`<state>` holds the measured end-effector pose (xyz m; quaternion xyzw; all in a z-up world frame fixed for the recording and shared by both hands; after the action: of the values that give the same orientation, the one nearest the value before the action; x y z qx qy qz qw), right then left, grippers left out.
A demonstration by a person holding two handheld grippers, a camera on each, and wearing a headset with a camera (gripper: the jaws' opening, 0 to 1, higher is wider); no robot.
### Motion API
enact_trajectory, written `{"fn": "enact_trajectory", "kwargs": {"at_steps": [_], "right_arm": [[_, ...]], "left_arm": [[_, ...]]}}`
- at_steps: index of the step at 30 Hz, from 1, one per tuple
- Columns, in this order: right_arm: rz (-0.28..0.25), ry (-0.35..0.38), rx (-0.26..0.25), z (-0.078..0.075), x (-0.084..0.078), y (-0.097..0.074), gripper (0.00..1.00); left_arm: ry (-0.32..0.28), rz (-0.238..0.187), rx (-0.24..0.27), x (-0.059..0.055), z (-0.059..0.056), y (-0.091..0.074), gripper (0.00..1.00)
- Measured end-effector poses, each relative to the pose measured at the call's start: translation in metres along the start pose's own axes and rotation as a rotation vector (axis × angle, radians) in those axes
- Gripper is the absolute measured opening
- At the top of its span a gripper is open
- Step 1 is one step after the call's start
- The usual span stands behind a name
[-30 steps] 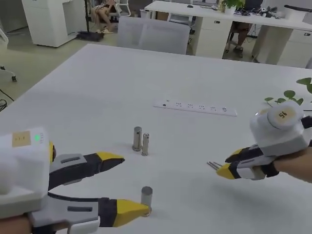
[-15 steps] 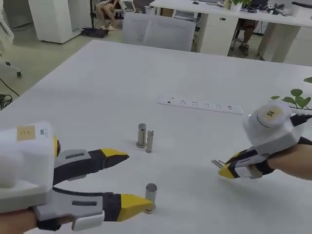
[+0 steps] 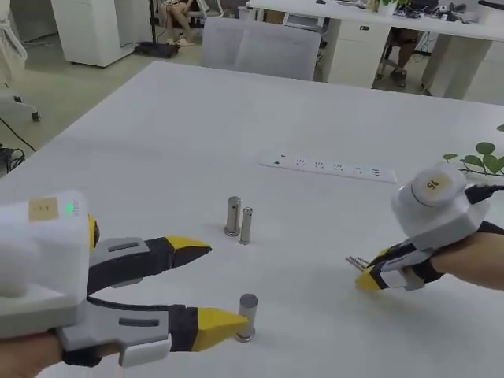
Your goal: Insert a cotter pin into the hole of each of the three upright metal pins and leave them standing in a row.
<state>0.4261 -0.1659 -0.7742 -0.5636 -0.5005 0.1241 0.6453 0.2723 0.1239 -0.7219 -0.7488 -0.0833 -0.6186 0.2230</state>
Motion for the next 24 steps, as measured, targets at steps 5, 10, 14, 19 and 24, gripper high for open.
{"fn": "enact_trajectory", "kwargs": {"at_steps": [5, 10, 14, 19, 24], "right_arm": [[0.006, -0.005, -0.004, -0.0011, 0.0001, 0.0002, 0.21], [0.022, -0.019, -0.007, -0.0025, 0.0017, 0.0018, 0.21], [0.045, -0.05, -0.008, -0.0014, 0.0036, 0.0035, 0.18], [0.055, -0.089, 0.004, 0.0011, 0.0045, 0.0048, 0.16], [0.078, -0.153, -0.001, -0.0028, 0.0062, 0.0078, 0.12]], "left_arm": [[-0.003, -0.004, 0.001, 0.0003, 0.0004, -0.0009, 0.56], [-0.005, -0.009, 0.002, 0.0006, 0.0011, -0.0017, 0.55], [-0.005, -0.011, 0.004, 0.0004, 0.0018, -0.0026, 0.55], [-0.008, -0.012, 0.004, 0.0004, 0.0018, -0.0029, 0.54], [-0.011, -0.012, 0.002, 0.0006, 0.0012, -0.0026, 0.54]]}}
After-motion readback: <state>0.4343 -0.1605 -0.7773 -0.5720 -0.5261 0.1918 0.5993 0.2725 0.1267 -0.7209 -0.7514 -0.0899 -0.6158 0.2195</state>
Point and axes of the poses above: the centre of the closed fingertips' face, and the gripper's own axes: y roughly forward along the fingers, z roughly to its left, x roughly out of its top, the point moved 10 cm from there along -y, roughly backward along the fingers, and after that the axes turned 9 degrees about -x, right-handed, at the moved point
